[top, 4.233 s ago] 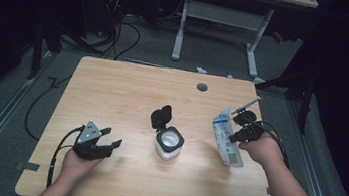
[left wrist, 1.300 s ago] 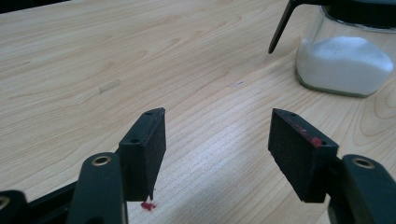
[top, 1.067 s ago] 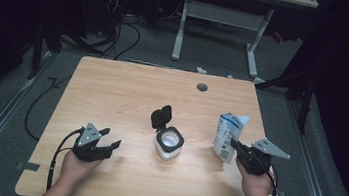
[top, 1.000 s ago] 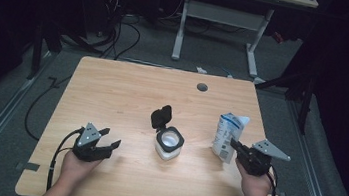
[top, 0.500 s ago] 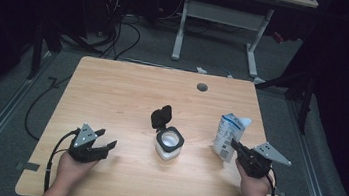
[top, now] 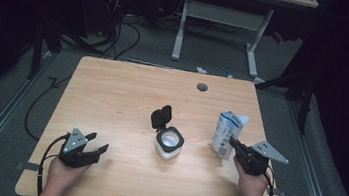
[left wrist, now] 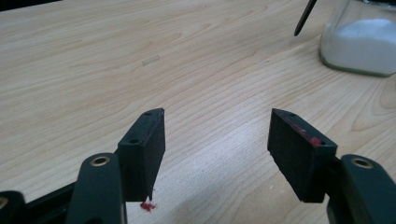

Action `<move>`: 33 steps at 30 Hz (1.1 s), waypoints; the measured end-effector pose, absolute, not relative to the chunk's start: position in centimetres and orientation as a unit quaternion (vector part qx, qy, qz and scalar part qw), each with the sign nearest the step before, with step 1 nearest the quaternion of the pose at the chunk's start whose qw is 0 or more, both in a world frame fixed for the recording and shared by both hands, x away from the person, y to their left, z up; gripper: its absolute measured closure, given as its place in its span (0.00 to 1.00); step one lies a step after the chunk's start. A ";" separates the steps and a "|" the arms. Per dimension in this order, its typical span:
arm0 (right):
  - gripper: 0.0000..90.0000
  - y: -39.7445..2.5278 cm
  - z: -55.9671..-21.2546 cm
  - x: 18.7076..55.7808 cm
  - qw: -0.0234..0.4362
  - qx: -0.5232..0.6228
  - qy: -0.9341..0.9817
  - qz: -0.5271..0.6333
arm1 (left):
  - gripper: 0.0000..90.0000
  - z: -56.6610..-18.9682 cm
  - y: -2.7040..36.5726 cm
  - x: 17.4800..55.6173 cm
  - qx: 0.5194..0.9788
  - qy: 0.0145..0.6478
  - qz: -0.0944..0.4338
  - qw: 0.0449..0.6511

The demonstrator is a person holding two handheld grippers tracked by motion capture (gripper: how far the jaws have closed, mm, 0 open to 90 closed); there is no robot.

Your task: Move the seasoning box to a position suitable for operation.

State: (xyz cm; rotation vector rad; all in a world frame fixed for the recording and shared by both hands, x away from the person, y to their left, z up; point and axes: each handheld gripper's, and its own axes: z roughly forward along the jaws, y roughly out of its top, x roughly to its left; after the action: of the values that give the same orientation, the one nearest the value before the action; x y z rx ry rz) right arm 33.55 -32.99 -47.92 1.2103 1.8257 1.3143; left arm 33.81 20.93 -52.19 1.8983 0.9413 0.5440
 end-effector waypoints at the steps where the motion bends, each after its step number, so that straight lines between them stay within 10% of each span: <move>1: 1.00 -32.9 -47.9 33.6 0.290 0.452 0.687 0.489 | 0.41 -52.2 21.1 33.7 0.770 0.384 0.221 0.459; 33: 0.91 -32.8 -49.2 32.9 0.299 0.456 0.690 0.475 | 0.41 -52.0 20.7 33.6 0.775 0.372 0.220 0.461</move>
State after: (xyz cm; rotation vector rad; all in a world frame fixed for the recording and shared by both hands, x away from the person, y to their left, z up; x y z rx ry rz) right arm 32.87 -32.76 -49.19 1.2111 1.8332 1.2612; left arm 33.59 20.71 -52.00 1.9069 0.9159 0.5419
